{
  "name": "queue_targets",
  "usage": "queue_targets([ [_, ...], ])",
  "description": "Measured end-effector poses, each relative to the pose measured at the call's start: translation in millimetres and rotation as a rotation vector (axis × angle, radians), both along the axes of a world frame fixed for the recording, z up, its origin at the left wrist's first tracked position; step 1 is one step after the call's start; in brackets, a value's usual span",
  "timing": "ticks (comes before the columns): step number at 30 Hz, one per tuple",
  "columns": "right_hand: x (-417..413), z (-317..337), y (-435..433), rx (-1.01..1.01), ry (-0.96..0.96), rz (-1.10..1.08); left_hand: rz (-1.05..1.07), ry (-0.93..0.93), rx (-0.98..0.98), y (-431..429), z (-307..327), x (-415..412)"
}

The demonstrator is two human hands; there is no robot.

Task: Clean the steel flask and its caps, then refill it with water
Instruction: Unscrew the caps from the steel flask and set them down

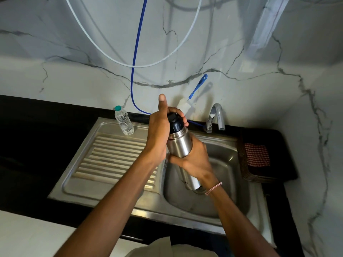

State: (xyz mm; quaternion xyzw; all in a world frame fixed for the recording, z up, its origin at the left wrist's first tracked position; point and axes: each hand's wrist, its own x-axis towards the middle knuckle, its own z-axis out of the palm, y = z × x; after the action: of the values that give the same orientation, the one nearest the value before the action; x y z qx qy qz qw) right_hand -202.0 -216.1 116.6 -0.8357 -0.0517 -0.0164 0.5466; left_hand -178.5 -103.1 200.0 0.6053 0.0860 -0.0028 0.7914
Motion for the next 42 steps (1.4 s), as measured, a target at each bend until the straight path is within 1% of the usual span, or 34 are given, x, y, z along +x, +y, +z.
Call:
queue_targets([
  [2, -2.1, -1.8, 6.3, -0.119, -0.010, -0.172, -0.019, 0.001, 0.115, -0.4, -7.1, -1.2],
  [4, -2.6, -3.4, 6.8, -0.138, -0.001, -0.270, -0.156, -0.063, 0.204, 4.4, -14.3, -3.9],
  [6, -2.6, -5.0, 3.5, -0.131, 0.006, -0.294, -0.273, -0.114, 0.218, 11.8, -19.2, -5.6],
  [8, -3.5, -7.3, 0.8, -0.169, 0.006, -0.286, -0.314, -0.158, 0.302, 19.8, -25.2, -4.6],
  [11, -5.5, -11.0, -1.0, -0.222, -0.010, -0.295, -0.271, -0.257, 0.574, 29.4, -30.7, 0.0],
  [15, -10.0, -13.4, -0.5, -0.300, -0.055, -0.293, -0.109, -0.360, 0.974, 32.0, -29.8, -0.3],
  [17, -11.5, -15.0, -0.3, -0.318, -0.068, -0.279, -0.058, -0.377, 1.072, 31.2, -27.5, -0.1],
  [19, -11.9, -17.8, -0.4, -0.322, -0.077, -0.266, -0.030, -0.377, 1.112, 30.2, -25.7, 0.9],
  [25, -11.8, -22.4, -1.8, -0.317, -0.095, -0.265, 0.069, -0.366, 1.048, 31.2, -17.2, -0.3],
  [27, -11.8, -24.1, -2.6, -0.308, -0.098, -0.257, 0.066, -0.365, 1.013, 34.9, -14.1, -0.2],
  [29, -11.4, -25.9, -3.8, -0.299, -0.101, -0.252, 0.012, -0.351, 0.909, 37.6, -12.8, -0.5],
  [31, -10.9, -26.5, -4.5, -0.294, -0.103, -0.258, -0.041, -0.310, 0.763, 38.1, -12.9, -2.4],
  [37, -11.8, -27.2, -8.6, -0.268, -0.111, -0.273, -0.090, -0.143, 0.411, 40.7, -16.1, -5.8],
  [42, -11.6, -26.3, -12.7, -0.226, -0.119, -0.290, -0.124, -0.088, 0.214, 43.9, -23.5, -7.1],
])
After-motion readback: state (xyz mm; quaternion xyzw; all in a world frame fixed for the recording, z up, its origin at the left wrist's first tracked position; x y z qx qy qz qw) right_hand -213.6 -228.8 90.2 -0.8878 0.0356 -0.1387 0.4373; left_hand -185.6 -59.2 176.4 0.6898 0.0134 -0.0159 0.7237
